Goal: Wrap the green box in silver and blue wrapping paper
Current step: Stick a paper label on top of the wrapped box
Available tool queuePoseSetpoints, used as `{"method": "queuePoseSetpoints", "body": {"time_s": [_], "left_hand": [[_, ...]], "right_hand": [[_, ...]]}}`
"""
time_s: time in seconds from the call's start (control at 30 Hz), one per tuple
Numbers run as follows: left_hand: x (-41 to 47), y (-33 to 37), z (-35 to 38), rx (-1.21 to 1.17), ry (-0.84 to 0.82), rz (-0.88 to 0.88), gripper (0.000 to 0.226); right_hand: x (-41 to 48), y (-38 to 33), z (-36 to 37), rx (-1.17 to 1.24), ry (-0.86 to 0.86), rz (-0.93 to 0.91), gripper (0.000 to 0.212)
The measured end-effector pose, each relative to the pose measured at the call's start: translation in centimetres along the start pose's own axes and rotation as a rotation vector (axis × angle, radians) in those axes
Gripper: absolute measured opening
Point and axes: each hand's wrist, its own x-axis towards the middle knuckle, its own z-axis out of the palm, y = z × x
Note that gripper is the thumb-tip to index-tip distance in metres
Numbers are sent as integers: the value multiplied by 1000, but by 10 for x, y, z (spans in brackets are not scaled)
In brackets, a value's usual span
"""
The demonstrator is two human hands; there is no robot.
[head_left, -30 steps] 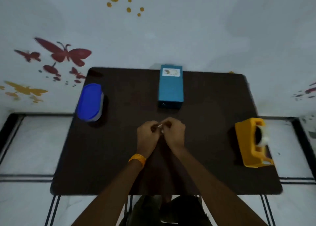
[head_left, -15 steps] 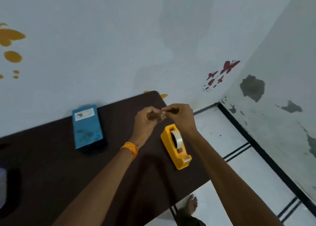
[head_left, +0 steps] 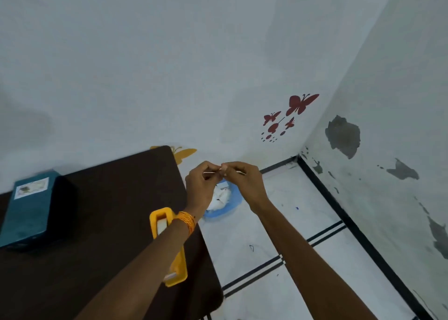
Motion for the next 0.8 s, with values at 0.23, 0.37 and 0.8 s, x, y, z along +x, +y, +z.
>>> {"method": "queuePoseSetpoints", "body": {"time_s": [0.23, 0.37, 0.8], "left_hand": [[61, -59, 60, 45, 131, -89, 12], [105, -119, 86, -32, 129, -206, 16], [155, -390, 156, 148, 357, -394, 18]], "right_hand": [[80, 67, -5, -187, 60, -19, 11], [137, 119, 4, -266, 75, -15, 11], [231, 400, 64, -388, -109, -58, 14]]}}
